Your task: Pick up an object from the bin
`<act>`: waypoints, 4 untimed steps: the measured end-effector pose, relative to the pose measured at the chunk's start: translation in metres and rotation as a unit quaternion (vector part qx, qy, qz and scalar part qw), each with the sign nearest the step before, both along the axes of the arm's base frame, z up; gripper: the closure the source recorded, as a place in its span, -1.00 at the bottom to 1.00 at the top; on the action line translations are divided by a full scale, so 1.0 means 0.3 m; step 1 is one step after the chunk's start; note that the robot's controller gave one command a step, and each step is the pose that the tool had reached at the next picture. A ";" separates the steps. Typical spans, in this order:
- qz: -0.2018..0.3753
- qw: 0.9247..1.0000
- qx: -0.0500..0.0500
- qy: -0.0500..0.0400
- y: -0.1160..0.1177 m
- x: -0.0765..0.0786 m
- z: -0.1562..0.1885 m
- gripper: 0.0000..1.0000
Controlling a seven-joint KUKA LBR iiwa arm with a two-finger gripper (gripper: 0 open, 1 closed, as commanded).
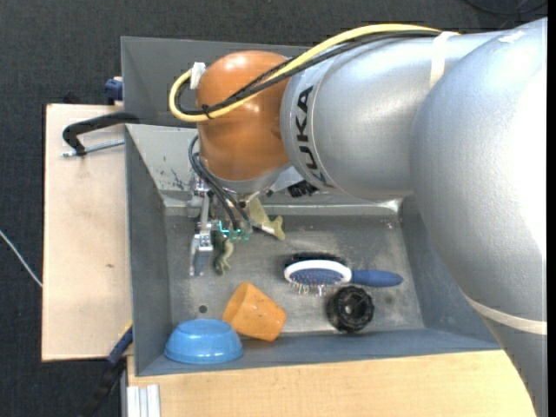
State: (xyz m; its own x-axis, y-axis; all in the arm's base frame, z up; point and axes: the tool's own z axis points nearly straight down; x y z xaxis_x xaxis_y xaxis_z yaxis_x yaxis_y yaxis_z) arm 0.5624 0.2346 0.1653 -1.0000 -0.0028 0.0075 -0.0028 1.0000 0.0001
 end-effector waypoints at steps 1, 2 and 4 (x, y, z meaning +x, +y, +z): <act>0.096 0.995 0.006 -0.015 -0.188 0.044 -0.223 -1.00; 0.093 0.996 0.003 -0.008 -0.208 0.034 -0.247 1.00; 0.248 0.969 0.007 -0.018 -0.419 -0.025 -0.278 -1.00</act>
Offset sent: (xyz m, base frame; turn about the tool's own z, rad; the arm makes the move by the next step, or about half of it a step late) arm 0.0102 -0.0796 -0.0953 -0.2109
